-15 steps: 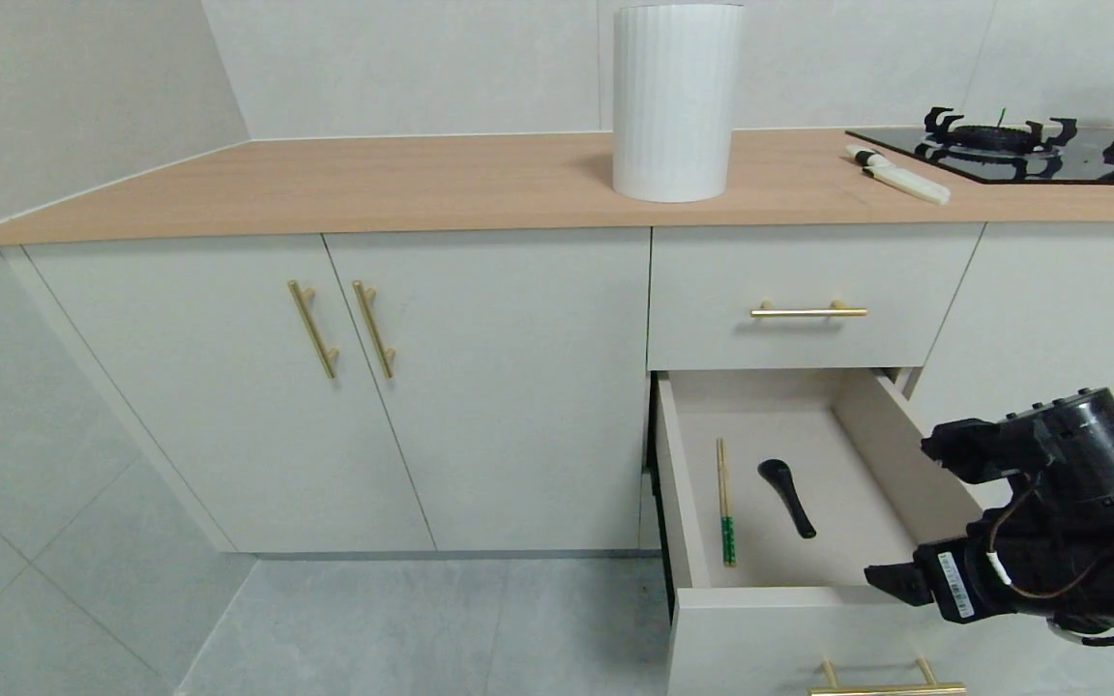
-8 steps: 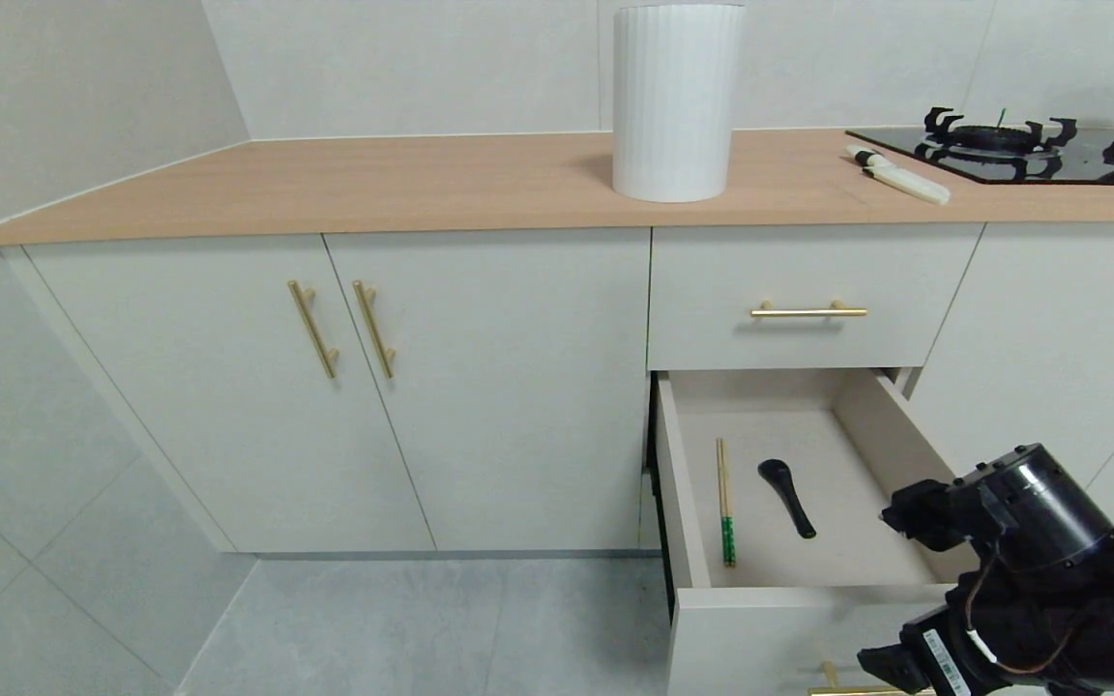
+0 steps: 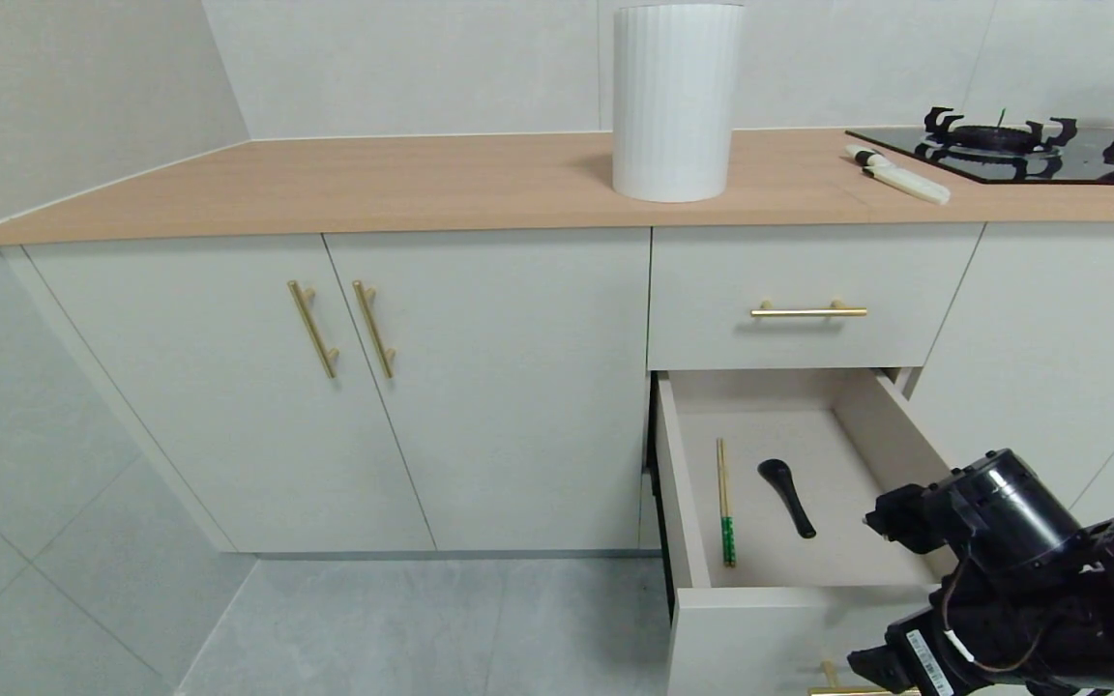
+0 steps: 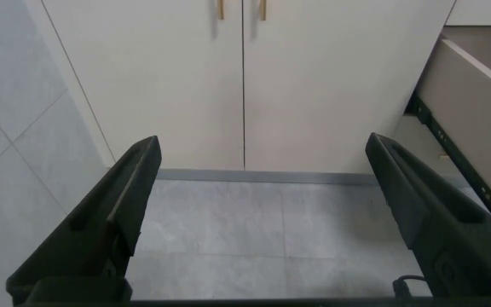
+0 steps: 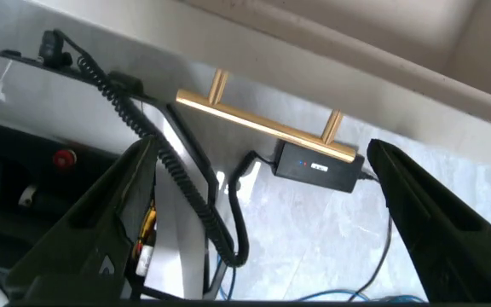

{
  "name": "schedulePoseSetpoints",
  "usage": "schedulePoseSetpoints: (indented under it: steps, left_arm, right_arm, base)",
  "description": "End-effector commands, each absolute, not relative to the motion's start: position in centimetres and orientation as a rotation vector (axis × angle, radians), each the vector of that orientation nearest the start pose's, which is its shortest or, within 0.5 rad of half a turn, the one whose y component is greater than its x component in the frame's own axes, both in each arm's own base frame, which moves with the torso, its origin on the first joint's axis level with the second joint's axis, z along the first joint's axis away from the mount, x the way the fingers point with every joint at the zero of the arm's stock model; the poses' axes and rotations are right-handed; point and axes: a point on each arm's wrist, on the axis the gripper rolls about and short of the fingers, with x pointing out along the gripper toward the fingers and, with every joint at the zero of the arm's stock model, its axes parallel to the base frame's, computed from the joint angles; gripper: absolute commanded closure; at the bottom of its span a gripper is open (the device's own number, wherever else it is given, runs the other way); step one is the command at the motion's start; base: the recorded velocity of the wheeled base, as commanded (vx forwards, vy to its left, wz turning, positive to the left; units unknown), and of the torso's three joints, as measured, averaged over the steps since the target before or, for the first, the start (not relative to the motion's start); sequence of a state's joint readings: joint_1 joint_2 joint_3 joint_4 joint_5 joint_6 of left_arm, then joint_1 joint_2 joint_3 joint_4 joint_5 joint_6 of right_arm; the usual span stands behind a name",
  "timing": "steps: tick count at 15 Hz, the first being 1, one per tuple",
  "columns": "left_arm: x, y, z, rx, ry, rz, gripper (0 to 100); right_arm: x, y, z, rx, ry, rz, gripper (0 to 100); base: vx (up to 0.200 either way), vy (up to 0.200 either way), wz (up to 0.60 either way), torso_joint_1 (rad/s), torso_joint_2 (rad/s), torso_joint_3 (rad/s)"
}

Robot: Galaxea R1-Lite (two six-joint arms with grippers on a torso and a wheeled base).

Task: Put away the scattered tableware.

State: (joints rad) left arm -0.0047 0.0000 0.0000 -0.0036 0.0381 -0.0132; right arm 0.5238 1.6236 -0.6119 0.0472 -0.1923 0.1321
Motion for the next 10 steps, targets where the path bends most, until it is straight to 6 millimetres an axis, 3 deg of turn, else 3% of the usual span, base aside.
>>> schedulePoseSetpoints:
  steps: [1,10]
  left_arm:
    - [-2.3,0.1,7.6,-0.014,-0.005,0.034,0]
    - [-2.3,0.1,7.6,-0.014,-0.003,0.034,0]
  right_arm:
    - [19.9,10.8,9.9,-0.254,1.020,0.224,0]
    - [22.7,10.8,9.4,-0.144,0.922,0.141,0]
  base:
    - [0.000,0.000,0.00,0.000,0.00,0.000]
    - [0.000,0.000,0.00,0.000,0.00,0.000]
